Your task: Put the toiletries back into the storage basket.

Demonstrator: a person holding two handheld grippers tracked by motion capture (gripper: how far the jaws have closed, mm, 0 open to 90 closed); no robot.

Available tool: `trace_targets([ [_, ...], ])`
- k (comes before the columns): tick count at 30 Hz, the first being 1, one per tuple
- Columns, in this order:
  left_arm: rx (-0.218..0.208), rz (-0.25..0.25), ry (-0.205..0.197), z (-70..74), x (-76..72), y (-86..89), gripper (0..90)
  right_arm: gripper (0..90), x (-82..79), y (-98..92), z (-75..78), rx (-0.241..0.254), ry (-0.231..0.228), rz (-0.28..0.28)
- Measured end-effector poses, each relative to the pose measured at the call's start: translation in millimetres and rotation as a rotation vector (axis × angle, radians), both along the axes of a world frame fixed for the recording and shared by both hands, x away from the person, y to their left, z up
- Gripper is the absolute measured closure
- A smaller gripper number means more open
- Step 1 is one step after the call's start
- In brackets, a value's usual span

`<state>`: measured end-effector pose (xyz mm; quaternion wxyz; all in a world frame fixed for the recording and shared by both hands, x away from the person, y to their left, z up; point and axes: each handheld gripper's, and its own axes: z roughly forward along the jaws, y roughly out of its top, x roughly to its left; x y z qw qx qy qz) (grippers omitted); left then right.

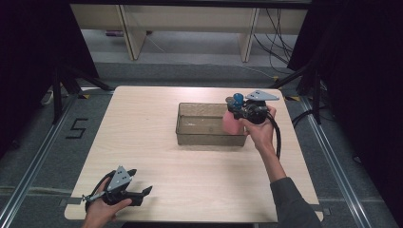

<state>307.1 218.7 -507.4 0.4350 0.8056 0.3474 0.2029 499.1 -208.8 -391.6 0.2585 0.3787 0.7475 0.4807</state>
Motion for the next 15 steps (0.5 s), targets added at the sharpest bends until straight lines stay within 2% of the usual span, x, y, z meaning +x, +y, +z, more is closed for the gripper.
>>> trace_targets([
  [1, -0.001, 0.001, 0.000, 0.2, 0.3, 0.0, 14.9, 53.6, -0.6, 2.2, -2.0, 0.026, 0.013, -0.006],
  [2, -0.001, 0.001, -0.001, 0.4, 0.5, -0.1, 14.8, 53.6, 0.7, 1.4, -3.0, 0.014, 0.004, -0.002],
  [4, -0.001, 0.000, -0.002, 0.4, 0.4, -0.1, 14.9, 53.6, 0.3, 1.9, -4.7, 0.022, 0.013, -0.012],
  [5, -0.008, 0.001, 0.001, -0.1, -0.5, -0.4, 14.9, 53.6, 2.7, -0.3, -6.9, 0.006, 0.001, 0.000],
  [6, -0.003, 0.001, 0.001, 0.1, 0.2, 0.0, 14.9, 53.6, 1.7, 0.8, -7.9, 0.022, 0.024, -0.009],
  [7, -0.008, 0.001, 0.001, 0.0, 0.4, -0.4, 14.9, 53.6, 3.0, -0.5, -9.7, 0.010, 0.003, -0.018],
  [9, -0.002, -0.003, 0.000, -0.2, 0.1, -0.5, 14.8, 53.6, 2.1, -0.5, -11.5, 0.026, 0.036, -0.017],
  [10, -0.003, -0.003, 0.002, -0.2, -0.2, -0.6, 14.8, 53.6, 3.7, -1.8, -12.5, 0.014, 0.015, -0.013],
  [11, -0.003, -0.003, 0.002, -0.1, -0.1, -0.6, 14.9, 53.6, 2.8, -1.9, -13.6, 0.020, 0.029, -0.025],
  [12, -0.008, 0.000, 0.001, -0.1, 0.0, -0.8, 14.9, 53.6, 3.7, -2.1, -14.9, 0.027, 0.025, -0.015],
  [13, -0.007, -0.001, -0.001, -0.1, 0.2, -0.7, 14.9, 53.6, 4.4, -4.3, -15.3, -0.006, 0.012, -0.016],
  [14, -0.004, -0.003, 0.000, -0.2, 0.3, -0.5, 14.9, 53.6, 3.8, -2.7, -16.6, 0.017, 0.040, -0.015],
  [15, -0.002, -0.003, 0.001, -0.2, 0.2, -0.4, 14.9, 53.6, 4.9, -3.3, -17.6, 0.007, 0.016, -0.022],
])
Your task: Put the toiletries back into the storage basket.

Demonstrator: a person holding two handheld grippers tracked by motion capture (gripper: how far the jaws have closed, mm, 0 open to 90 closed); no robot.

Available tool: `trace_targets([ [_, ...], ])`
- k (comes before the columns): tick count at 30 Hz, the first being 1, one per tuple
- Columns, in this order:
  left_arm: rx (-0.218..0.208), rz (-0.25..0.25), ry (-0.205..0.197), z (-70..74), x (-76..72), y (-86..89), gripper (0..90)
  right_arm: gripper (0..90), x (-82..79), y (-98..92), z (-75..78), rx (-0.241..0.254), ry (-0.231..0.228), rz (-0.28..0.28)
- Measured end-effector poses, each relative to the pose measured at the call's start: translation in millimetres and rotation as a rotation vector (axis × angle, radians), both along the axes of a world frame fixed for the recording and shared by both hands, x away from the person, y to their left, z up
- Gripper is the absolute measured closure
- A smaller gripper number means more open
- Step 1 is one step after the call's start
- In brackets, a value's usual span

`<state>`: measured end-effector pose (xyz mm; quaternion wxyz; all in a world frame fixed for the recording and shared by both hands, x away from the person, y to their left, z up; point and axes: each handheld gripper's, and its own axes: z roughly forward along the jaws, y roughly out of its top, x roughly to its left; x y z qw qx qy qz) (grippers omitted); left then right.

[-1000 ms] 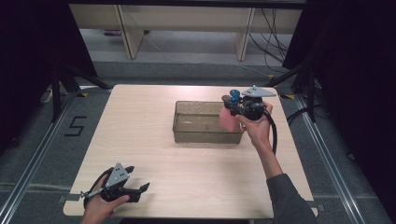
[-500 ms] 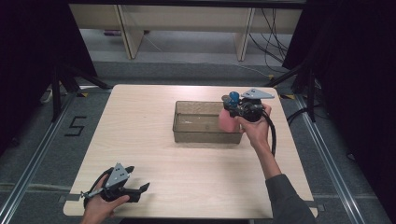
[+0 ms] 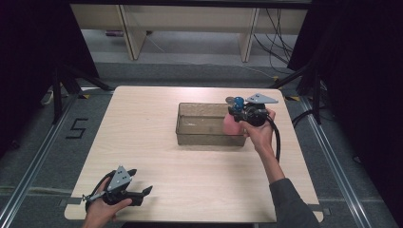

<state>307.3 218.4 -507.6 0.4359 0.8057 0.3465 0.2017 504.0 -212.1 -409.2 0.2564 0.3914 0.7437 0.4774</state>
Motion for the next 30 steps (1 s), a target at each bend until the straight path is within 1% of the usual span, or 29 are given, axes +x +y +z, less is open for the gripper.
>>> trace_targets([
  [1, -0.002, 0.002, 0.000, -0.1, -0.2, -0.1, 14.9, 53.6, -0.4, 1.0, -0.9, 0.012, 0.013, -0.003],
  [2, -0.003, 0.002, 0.000, 0.0, -0.1, -0.1, 14.9, 53.6, -0.4, 0.9, -1.2, 0.005, 0.021, -0.005],
  [3, -0.003, 0.002, 0.000, 0.0, -0.1, -0.1, 14.8, 53.6, -0.5, 1.3, -1.8, 0.013, 0.034, -0.002],
  [4, -0.006, 0.002, -0.001, 0.1, 0.1, -0.5, 14.9, 53.6, 0.5, -0.1, -2.4, -0.002, 0.013, 0.005],
  [5, -0.003, 0.001, 0.000, 0.1, 0.0, -0.2, 14.9, 53.6, 0.6, 0.2, -3.2, -0.002, 0.012, 0.001],
  [6, -0.002, 0.002, 0.000, 0.1, -0.3, -0.1, 14.9, 53.6, 1.5, -0.6, -4.2, -0.010, -0.001, 0.002],
  [7, -0.004, 0.003, 0.002, 0.4, -0.7, -0.1, 14.9, 53.6, 0.3, 0.6, -5.5, 0.012, 0.022, -0.008],
  [8, -0.007, 0.004, 0.002, 0.7, -0.8, -0.1, 14.8, 53.6, 0.8, -0.2, -6.4, -0.005, 0.027, -0.004],
  [9, -0.008, 0.010, 0.001, 1.1, -0.9, -0.3, 14.9, 53.6, 1.6, -0.3, -7.7, -0.007, 0.028, 0.004],
  [10, -0.008, 0.005, 0.000, 1.3, -0.5, -0.1, 14.9, 53.6, 1.2, 0.6, -9.4, 0.004, 0.027, -0.006],
  [11, -0.008, 0.006, -0.004, 1.5, -0.7, 0.1, 14.9, 53.6, 1.2, 0.6, -10.3, -0.001, 0.035, -0.011],
  [12, -0.006, 0.005, -0.004, 1.7, -0.9, 0.3, 14.9, 53.6, 2.7, 0.0, -12.1, -0.006, 0.026, -0.004],
  [13, -0.007, 0.006, -0.003, 1.7, -0.9, 0.3, 14.8, 53.5, 2.9, -1.9, -12.0, -0.030, 0.016, -0.005],
  [14, -0.006, 0.003, -0.003, 1.8, -0.5, 0.6, 14.9, 53.6, 1.8, 0.9, -14.5, 0.003, 0.037, -0.021],
  [16, -0.014, 0.003, -0.006, 1.7, -0.5, 0.1, 14.9, 53.6, 2.6, -0.8, -15.2, -0.017, 0.043, -0.003],
  [17, -0.014, 0.004, -0.012, 1.4, -0.5, 0.1, 14.9, 53.6, 3.5, -0.7, -16.4, -0.021, 0.032, 0.000],
  [18, 0.003, -0.005, -0.011, 2.4, -0.2, 1.4, 14.9, 53.6, 3.1, -1.4, -16.6, -0.038, 0.020, -0.007],
  [19, -0.003, 0.005, -0.004, 3.0, -1.1, 1.0, 14.9, 53.6, 1.6, 0.7, -17.5, -0.010, 0.049, -0.011],
  [20, -0.006, 0.007, -0.005, 3.1, -1.0, 0.9, 14.9, 53.6, 1.6, -0.1, -17.7, -0.017, 0.044, -0.012],
  [21, -0.007, 0.007, -0.006, 3.2, -1.0, 1.0, 14.9, 53.5, 1.8, -0.9, -17.6, -0.024, 0.049, -0.006],
  [23, -0.014, 0.006, -0.007, 2.9, -1.3, 1.1, 14.9, 53.6, 2.5, -1.5, -18.8, -0.032, 0.038, -0.001],
  [24, -0.015, 0.006, -0.006, 2.9, -1.2, 1.1, 14.9, 53.6, 2.2, -1.9, -19.1, -0.035, 0.041, -0.002],
  [25, -0.016, 0.007, -0.006, 3.0, -1.1, 1.1, 14.9, 53.5, 2.1, -1.7, -19.7, -0.027, 0.037, 0.000],
  [26, -0.016, 0.007, -0.007, 3.0, -0.9, 1.0, 14.9, 53.6, 0.6, -0.8, -20.0, -0.014, 0.050, -0.013],
  [27, -0.014, 0.006, -0.007, 3.0, -0.9, 1.0, 14.9, 53.5, 0.4, -0.9, -20.2, -0.011, 0.056, -0.010],
  [28, -0.014, 0.006, -0.007, 2.8, -1.2, 1.0, 14.9, 53.6, 1.1, -1.6, -20.8, -0.020, 0.047, -0.006],
  [29, -0.014, 0.006, -0.006, 2.8, -1.4, 1.1, 14.8, 53.6, 1.0, -1.7, -21.2, -0.021, 0.051, -0.001],
  [30, -0.015, 0.007, -0.006, 2.8, -1.2, 1.0, 14.9, 53.6, -0.5, -2.0, -21.2, -0.020, 0.059, -0.010],
])
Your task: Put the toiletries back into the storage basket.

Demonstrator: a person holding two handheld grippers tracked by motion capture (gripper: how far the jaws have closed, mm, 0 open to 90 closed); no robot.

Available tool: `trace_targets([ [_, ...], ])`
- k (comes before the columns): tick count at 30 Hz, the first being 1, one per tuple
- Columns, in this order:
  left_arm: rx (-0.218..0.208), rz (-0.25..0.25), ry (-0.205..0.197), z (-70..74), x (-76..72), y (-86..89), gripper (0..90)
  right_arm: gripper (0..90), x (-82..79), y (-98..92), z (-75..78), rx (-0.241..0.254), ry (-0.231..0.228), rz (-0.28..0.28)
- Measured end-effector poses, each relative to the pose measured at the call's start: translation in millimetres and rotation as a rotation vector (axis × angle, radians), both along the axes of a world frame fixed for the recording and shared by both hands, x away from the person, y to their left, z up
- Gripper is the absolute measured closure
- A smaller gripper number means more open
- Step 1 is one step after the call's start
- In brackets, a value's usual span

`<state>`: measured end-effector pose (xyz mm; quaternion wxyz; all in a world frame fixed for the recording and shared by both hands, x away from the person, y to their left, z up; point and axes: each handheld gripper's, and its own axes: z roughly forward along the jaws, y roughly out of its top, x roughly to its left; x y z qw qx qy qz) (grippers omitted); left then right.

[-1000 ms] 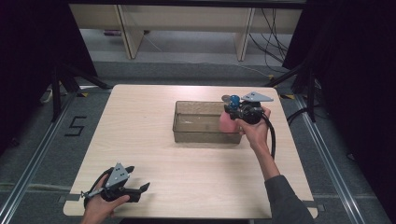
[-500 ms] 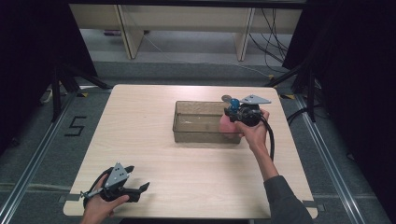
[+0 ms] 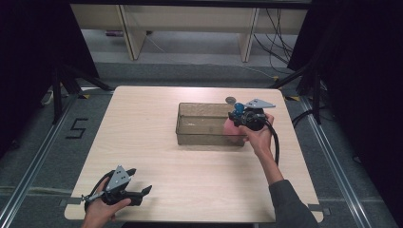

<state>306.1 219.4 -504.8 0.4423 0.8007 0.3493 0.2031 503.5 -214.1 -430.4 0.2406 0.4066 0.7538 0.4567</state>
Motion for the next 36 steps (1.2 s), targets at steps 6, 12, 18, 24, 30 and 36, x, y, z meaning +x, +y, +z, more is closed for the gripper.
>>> trace_targets([
  [6, 0.003, 0.001, 0.001, 0.1, 0.0, 0.0, 14.9, 53.5, -1.2, -0.1, -3.2, -0.003, 0.010, 0.006],
  [12, 0.004, -0.001, 0.000, 0.0, 0.1, -0.1, 14.8, 53.3, -1.4, -0.9, -4.0, -0.023, -0.022, 0.020],
  [18, 0.003, 0.002, 0.000, 0.1, -0.5, -0.7, 14.9, 42.8, -2.5, -1.8, -4.6, 0.014, -0.023, 0.002],
  [24, 0.008, -0.006, -0.001, 0.0, 0.1, -0.4, 14.8, 28.3, -4.8, -5.3, -3.0, 0.086, 0.030, -0.009],
  [30, 0.006, 0.000, 0.000, -0.1, -0.1, -0.6, 14.9, 24.7, -13.0, -9.6, 5.9, 0.117, 0.002, -0.018],
  [36, 0.009, -0.005, -0.001, -0.1, 0.1, -0.3, 14.9, 24.4, -20.1, -9.7, 9.6, 0.146, 0.017, -0.026],
])
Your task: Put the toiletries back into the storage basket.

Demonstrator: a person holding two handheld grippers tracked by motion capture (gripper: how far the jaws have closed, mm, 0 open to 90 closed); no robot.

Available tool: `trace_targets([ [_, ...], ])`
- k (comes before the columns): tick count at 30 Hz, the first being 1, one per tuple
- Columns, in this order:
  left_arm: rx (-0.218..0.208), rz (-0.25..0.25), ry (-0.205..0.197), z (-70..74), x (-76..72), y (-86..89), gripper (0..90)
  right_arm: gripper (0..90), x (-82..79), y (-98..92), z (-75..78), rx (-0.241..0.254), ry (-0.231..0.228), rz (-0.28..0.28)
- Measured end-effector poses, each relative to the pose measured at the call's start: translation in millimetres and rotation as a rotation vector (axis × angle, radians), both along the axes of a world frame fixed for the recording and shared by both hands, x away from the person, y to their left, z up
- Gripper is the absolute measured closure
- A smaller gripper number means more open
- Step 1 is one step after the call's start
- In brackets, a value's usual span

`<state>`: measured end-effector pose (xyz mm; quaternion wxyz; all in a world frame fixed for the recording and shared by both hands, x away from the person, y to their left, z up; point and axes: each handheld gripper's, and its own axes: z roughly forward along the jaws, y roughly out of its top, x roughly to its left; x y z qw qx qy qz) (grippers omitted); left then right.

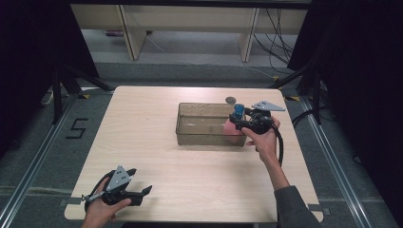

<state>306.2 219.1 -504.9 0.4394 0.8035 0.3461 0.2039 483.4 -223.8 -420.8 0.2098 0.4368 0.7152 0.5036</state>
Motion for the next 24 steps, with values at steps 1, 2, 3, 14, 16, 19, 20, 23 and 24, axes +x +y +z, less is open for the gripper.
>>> trace_targets([
  [1, -0.004, 0.003, 0.001, -0.2, -0.5, -0.3, 14.9, 24.3, -0.8, -0.3, 0.1, -0.006, -0.010, -0.009],
  [2, -0.002, 0.006, 0.002, -0.2, -1.0, -0.3, 14.9, 24.3, -0.7, -1.7, 0.6, -0.017, -0.011, -0.001],
  [3, -0.011, 0.006, 0.004, -0.3, -0.8, -0.7, 14.9, 24.3, -1.5, -2.4, 1.2, -0.019, -0.014, 0.002],
  [14, -0.005, 0.002, -0.001, 0.3, -0.5, 0.3, 14.8, 24.3, -9.6, -2.7, 4.5, -0.003, -0.017, 0.007],
  [16, -0.008, 0.002, -0.004, 0.6, -0.2, 0.2, 14.9, 24.3, -11.6, -2.4, 4.8, -0.001, -0.008, 0.005],
  [19, -0.010, 0.001, -0.004, 0.4, -0.6, 0.1, 14.9, 24.2, -15.2, -0.8, 6.0, 0.012, 0.021, -0.011],
  [20, -0.010, 0.001, -0.004, 0.4, -0.6, 0.1, 14.8, 24.2, -15.2, -0.8, 6.0, 0.012, 0.021, -0.011],
  [23, -0.013, 0.003, -0.006, 0.4, -0.4, -0.1, 14.9, 23.9, -14.4, -3.1, 6.3, -0.011, -0.021, 0.001],
  [24, -0.012, 0.004, -0.003, 0.4, -0.8, -0.1, 14.9, 23.9, -15.0, -2.4, 6.5, 0.004, -0.013, 0.003],
])
